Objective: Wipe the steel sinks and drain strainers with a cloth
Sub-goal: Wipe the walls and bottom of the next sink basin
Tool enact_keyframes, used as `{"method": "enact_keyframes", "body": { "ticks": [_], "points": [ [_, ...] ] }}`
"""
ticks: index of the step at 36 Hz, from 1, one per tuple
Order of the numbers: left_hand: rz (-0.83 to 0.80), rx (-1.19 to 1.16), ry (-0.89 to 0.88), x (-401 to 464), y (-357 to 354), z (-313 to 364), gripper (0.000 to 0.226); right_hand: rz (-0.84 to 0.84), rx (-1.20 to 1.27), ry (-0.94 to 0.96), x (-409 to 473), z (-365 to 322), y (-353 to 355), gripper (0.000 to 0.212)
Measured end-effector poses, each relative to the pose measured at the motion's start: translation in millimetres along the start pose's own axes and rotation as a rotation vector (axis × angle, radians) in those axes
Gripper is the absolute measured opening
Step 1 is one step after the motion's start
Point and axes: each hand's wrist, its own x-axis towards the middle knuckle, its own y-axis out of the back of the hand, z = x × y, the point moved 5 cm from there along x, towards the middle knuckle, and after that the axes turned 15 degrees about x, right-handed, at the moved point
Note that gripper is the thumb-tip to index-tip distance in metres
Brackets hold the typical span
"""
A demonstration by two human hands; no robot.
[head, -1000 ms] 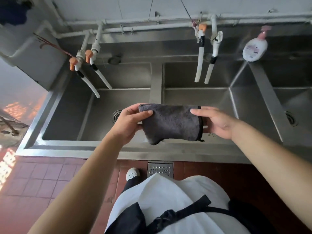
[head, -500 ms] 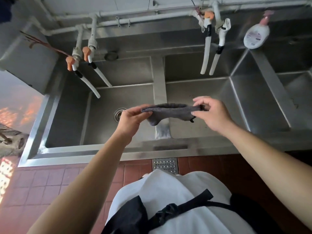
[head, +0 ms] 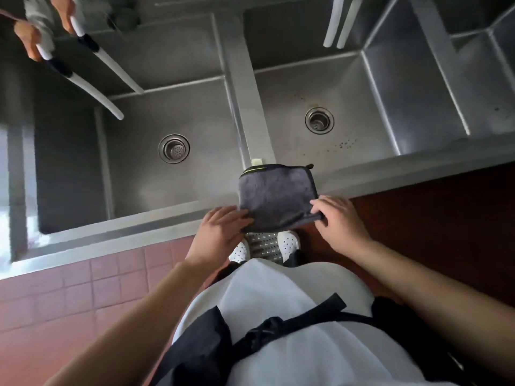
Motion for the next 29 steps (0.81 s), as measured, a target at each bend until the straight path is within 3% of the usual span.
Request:
{"method": "enact_keyframes", "body": {
  "ticks": [4, 6, 12, 14, 17, 19, 22, 25, 29],
  "points": [
    [-0.021, 0.036, 0.096, 7, -2, -9, 0.065, 0.033, -0.091, 0.012, 2, -1, 2, 0.049],
    [-0.053, 0.071, 0.103, 14, -1, -14, 0.068, 0.008, -0.163, 0.016, 4, 1, 2, 0.059],
    [-0.076, 0.171, -0.005, 28, 0, -16, 0.072, 0.024, -0.195, 0.082, 8, 11, 6, 0.047],
    [-0.063, 0.16, -0.037, 28, 1, -13, 0.063, 0.073, -0.151, 0.131, 8, 6, 10, 0.037],
    [0.063, 0.092, -0.106, 32, 6, -4, 0.032, 0.13, -0.01, 0.13, 12, 0, 23, 0.03],
    [0.104, 0.012, -0.11, 36, 14, 0, 0.022, 0.155, 0.194, 0.048, 15, -5, 34, 0.029],
    [0.063, -0.247, 0.041, 55, 36, 0, 0.03, 0.145, 0.408, -0.116, 30, -6, 57, 0.03],
    [0.058, -0.536, 0.246, 73, 79, -3, 0.022, 0.12, 0.533, -0.109, 49, -34, 87, 0.026],
    [0.124, -0.964, 0.251, 94, 117, 2, 0.006, 0.107, 0.943, -0.082, 62, -57, 124, 0.018]
  ]
}}
